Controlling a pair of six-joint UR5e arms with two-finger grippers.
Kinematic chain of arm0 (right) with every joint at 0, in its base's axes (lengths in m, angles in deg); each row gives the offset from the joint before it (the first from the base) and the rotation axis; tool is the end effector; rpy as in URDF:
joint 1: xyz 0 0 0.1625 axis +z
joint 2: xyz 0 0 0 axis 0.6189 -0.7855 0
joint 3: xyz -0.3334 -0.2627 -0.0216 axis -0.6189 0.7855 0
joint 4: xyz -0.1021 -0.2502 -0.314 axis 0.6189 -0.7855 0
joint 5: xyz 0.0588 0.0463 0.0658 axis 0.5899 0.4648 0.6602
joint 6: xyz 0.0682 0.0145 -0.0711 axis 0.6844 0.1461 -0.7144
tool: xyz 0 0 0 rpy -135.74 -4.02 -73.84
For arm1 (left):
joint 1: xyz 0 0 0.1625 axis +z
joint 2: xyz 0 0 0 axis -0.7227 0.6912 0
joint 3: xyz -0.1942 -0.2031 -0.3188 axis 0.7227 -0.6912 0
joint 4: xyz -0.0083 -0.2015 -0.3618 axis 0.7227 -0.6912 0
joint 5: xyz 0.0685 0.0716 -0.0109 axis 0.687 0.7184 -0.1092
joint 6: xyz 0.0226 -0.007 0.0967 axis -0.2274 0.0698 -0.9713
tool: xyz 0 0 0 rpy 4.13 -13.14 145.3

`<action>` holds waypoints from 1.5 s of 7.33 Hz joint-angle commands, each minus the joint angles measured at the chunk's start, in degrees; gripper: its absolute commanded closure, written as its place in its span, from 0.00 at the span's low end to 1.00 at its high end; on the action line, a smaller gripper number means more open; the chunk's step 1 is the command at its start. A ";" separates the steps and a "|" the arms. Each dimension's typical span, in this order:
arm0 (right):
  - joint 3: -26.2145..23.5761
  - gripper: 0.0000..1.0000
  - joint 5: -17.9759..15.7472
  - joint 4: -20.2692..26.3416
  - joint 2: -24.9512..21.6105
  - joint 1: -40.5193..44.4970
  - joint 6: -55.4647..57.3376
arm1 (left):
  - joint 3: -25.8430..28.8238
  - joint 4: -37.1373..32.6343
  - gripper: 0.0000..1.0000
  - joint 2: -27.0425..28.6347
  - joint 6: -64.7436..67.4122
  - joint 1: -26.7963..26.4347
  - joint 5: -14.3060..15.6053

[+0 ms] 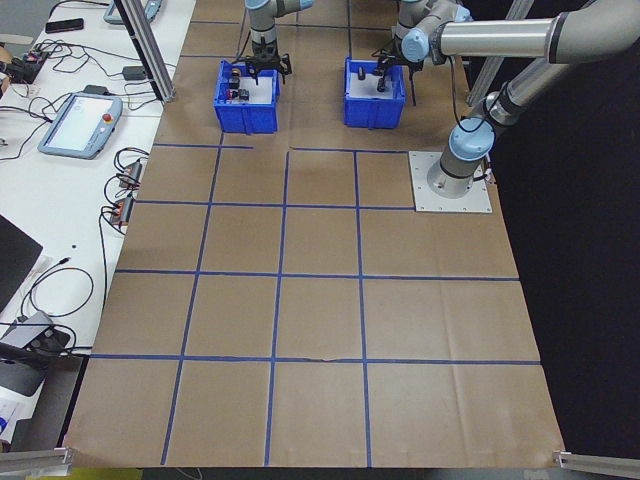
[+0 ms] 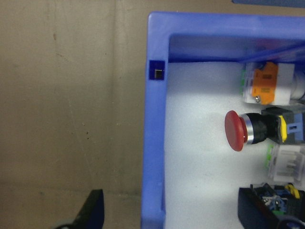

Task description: Place battery box in front

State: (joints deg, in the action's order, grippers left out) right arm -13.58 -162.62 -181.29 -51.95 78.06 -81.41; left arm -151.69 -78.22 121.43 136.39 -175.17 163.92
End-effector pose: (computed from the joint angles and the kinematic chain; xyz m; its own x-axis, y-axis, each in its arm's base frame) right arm 0.4528 -0.6179 0.2807 0.0713 -0.9972 -0.0228 -0.9972 -0.0718 0.0208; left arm -0.3169 -0.1699 0.3026 -0.0482 -0.9988 -0.0056 -0.9958 0.0476 0.0782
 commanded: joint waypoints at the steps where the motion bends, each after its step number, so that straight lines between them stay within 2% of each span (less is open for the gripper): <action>1: -0.30 0.11 -0.71 -0.91 2.11 -0.02 0.21 | -1.47 1.93 0.04 0.39 -0.70 -1.36 -2.15; 2: -0.31 0.28 -1.50 -0.73 1.59 0.07 0.13 | -1.56 1.76 0.05 0.47 -0.63 -1.53 -2.26; 3: -0.22 0.50 -2.98 0.14 0.88 0.07 0.30 | -1.74 1.67 0.07 0.91 -0.37 -1.45 -2.26; 5: 0.48 0.79 -3.00 0.15 0.01 0.07 0.13 | -4.10 2.54 0.07 1.79 -0.36 -1.62 -2.34; 6: 0.05 0.89 -3.00 0.41 -1.39 0.07 -0.05 | -4.20 2.72 0.07 1.62 -0.45 -1.62 -2.26; 7: 0.05 0.95 -3.00 0.41 -2.45 0.07 -0.31 | -4.29 2.72 0.09 2.05 -0.71 -1.62 -2.26; 8: -0.04 0.95 -3.00 0.58 -3.42 -0.19 -0.23 | -4.37 2.72 0.14 2.32 -0.71 -1.62 -2.34; 9: -0.13 0.95 -3.35 2.15 -4.56 -1.50 -0.40 | -4.37 3.16 0.15 2.49 -0.63 -1.62 -2.34; 10: -0.30 0.96 -5.44 3.47 -5.70 -3.34 -0.58 | -4.37 3.86 0.19 3.54 -0.71 -1.62 -3.04; 11: -0.39 0.96 -6.07 5.49 -6.58 -6.75 -1.88 | -4.29 6.91 0.32 5.29 -0.63 -1.62 -3.05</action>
State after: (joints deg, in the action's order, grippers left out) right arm -13.83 -167.44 -178.00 -57.26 74.75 -82.21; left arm -156.03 -74.02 124.94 135.72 -176.80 161.12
